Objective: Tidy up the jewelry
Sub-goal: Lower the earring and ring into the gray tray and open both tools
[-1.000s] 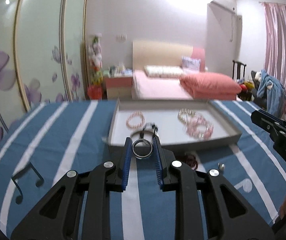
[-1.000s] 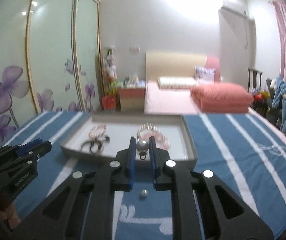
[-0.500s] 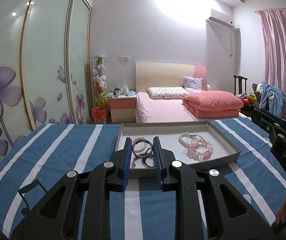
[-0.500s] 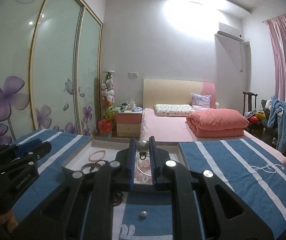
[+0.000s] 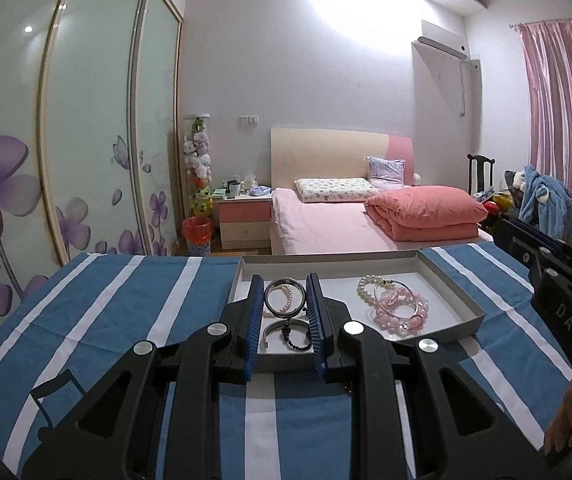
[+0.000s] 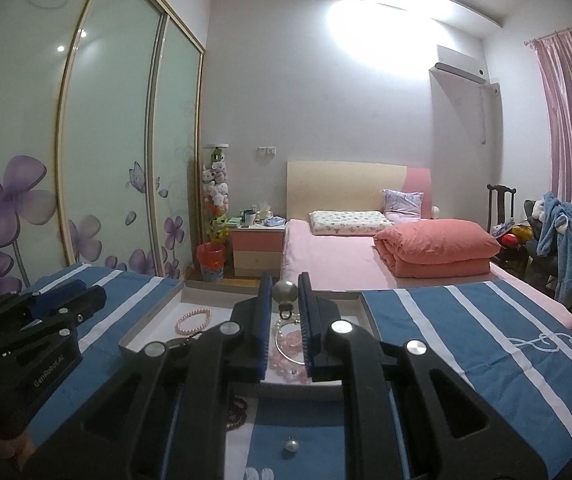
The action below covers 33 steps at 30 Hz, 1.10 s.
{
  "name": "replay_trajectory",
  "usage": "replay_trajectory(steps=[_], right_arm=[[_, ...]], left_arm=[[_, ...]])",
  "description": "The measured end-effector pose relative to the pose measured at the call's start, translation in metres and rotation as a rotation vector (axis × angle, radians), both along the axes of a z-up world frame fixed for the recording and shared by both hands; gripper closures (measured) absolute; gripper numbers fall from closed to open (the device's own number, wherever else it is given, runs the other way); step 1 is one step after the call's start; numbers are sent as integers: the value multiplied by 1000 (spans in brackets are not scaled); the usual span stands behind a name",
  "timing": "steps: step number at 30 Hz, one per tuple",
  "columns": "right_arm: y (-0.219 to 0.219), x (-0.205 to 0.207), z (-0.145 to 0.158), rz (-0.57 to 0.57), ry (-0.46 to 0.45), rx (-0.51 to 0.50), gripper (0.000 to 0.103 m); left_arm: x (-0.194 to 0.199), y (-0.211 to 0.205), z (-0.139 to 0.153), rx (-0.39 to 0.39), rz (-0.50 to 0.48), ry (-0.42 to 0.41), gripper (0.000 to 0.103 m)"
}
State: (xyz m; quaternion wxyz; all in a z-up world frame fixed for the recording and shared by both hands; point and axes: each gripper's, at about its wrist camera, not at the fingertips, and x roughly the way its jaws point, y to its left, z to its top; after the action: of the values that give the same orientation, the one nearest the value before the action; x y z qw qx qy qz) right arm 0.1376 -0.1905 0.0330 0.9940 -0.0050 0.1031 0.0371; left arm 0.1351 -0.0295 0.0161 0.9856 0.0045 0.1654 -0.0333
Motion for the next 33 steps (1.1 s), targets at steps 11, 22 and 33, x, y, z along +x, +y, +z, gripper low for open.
replay_trajectory(steps=[11,22,33], right_arm=[[-1,80,-8,22,132,45,89],[-4,152,-42,47,338,108,89],[-7,177,-64,81,454,165,78]], left_arm=[[61,-6,-11,-11,-34,71,80],[111,-14,-37,3,-54,191,80],[127,-16,-47,-23,-70,265,79]])
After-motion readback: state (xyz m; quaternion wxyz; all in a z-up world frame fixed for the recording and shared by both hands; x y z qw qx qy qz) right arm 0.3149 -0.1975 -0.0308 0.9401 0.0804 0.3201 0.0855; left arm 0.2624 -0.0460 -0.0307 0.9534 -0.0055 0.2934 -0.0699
